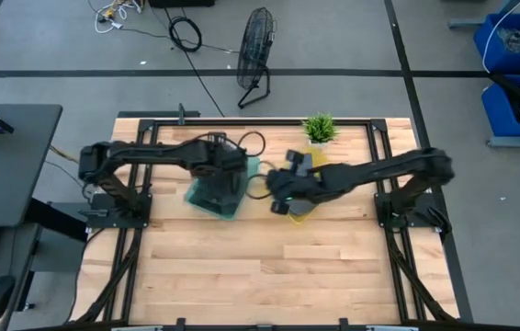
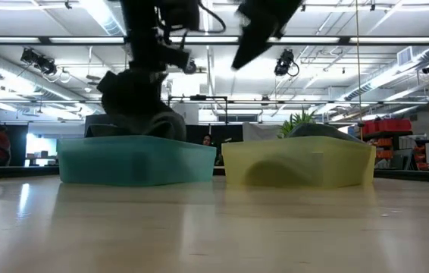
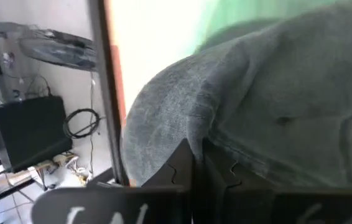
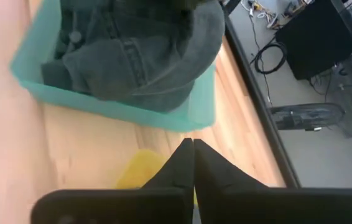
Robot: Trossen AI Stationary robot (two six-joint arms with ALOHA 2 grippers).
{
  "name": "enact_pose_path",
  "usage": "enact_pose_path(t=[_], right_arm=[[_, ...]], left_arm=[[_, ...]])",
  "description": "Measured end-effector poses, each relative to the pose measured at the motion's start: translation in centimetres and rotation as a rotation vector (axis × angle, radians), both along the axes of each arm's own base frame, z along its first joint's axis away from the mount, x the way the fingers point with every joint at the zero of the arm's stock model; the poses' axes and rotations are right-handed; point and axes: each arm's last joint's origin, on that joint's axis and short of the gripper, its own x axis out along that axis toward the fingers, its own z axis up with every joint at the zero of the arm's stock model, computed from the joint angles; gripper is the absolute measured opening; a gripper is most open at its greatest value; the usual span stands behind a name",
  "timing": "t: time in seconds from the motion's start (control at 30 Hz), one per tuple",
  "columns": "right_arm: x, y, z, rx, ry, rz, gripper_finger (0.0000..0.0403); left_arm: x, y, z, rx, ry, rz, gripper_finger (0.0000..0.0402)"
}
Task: Pick & Place hat
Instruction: Put the black cap into the blue basket
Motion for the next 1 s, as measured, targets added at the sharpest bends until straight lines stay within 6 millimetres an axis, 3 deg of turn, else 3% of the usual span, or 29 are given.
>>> enact_pose_path(t=[0.23, 0.33, 0.63, 1.0], right_arm=[[5.1, -2.1, -6.8, -0.04, 0.035, -0.02, 0.0003], [6.4, -3.0, -8.4, -0.041, 0.002, -0.037, 0.0002], [7.7, -2.7, -9.0, 0.124, -0.097, 0.064, 0.0001], [7.7, -2.6, -9.1, 0.129, -0.084, 0.102, 0.0]], left_arm=[[1.2, -0.4, -1.4, -0.001, 0.003, -0.014, 0.0013], [1.5, -0.7, -1.4, 0.0, -0.027, -0.018, 0.0012], [2.1, -0.3, -1.3, -0.062, -0.178, 0.104, 0.0015], [2.8, -0.2, -1.5, -0.282, -0.34, 0.194, 0.0016]])
